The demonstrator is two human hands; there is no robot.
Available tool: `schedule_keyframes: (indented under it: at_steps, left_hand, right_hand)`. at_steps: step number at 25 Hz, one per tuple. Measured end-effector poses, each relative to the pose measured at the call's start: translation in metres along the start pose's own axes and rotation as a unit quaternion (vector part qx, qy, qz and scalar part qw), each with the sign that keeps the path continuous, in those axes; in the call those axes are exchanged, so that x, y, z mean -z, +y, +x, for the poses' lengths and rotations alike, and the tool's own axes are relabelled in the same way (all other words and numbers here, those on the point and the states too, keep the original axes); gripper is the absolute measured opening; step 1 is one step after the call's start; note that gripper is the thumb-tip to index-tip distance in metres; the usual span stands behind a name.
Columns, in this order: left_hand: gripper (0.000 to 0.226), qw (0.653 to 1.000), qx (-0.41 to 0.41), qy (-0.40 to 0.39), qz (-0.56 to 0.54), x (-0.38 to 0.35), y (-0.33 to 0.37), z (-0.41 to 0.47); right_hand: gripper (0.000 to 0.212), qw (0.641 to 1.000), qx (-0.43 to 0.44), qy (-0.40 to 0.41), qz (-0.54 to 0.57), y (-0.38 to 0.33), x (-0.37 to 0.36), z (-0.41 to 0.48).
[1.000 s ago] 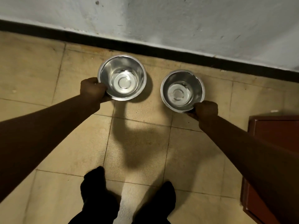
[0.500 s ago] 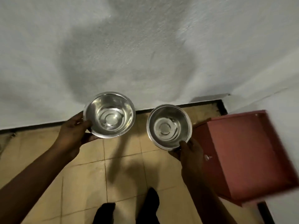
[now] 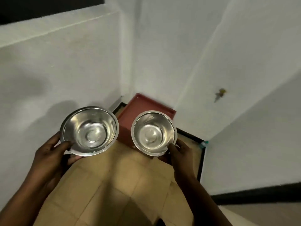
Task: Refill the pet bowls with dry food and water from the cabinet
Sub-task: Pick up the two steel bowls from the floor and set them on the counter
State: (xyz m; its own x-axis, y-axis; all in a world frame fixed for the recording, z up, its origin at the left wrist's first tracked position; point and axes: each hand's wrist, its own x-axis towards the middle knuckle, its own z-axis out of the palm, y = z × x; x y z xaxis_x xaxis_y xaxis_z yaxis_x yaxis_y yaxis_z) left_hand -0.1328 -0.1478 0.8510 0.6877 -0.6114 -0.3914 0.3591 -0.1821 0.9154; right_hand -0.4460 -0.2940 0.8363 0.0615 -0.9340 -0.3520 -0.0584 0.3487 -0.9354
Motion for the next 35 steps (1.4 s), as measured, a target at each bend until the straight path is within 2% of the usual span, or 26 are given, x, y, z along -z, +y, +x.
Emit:
schedule_keyframes:
  at_steps: [3,6,11,15,22,27,30,35]
  left_hand:
    - [0.045,0.994,0.008,-0.103,0.029,-0.084,-0.002,-0.039]
    - [0.039,0.978,0.015,-0.201,0.058,-0.165,-0.020,-0.084]
    - [0.045,0.926,0.045,-0.354,0.120,-0.322,-0.090,-0.215]
    - [0.046,0.885,0.068,-0.438,0.141,-0.420,-0.153,-0.316]
    - [0.041,0.824,0.090,-0.533,0.173,-0.548,-0.220,-0.459]
    - [0.040,0.799,0.086,-0.564,0.192,-0.644,-0.264,-0.526]
    - [0.036,0.797,0.092,-0.565,0.191,-0.712,-0.293,-0.553]
    - [0.045,0.812,0.124,-0.542,0.176,-0.820,-0.332,-0.589]
  right_hand:
    - [0.022,0.995,0.027,0.088,0.032,-0.007,0.106,-0.037]
    - [0.020,0.982,0.018,0.169,0.077,0.000,0.207,-0.081]
    - [0.025,0.942,0.016,0.310,0.128,0.032,0.402,-0.177]
    - [0.026,0.904,0.008,0.399,0.151,0.053,0.528,-0.242]
    - [0.024,0.837,0.011,0.509,0.199,0.072,0.688,-0.295]
    - [0.026,0.808,0.006,0.550,0.212,0.081,0.796,-0.296]
    - [0.024,0.803,0.001,0.559,0.207,0.081,0.872,-0.282]
    - [0.027,0.810,-0.025,0.553,0.192,0.062,0.991,-0.240]
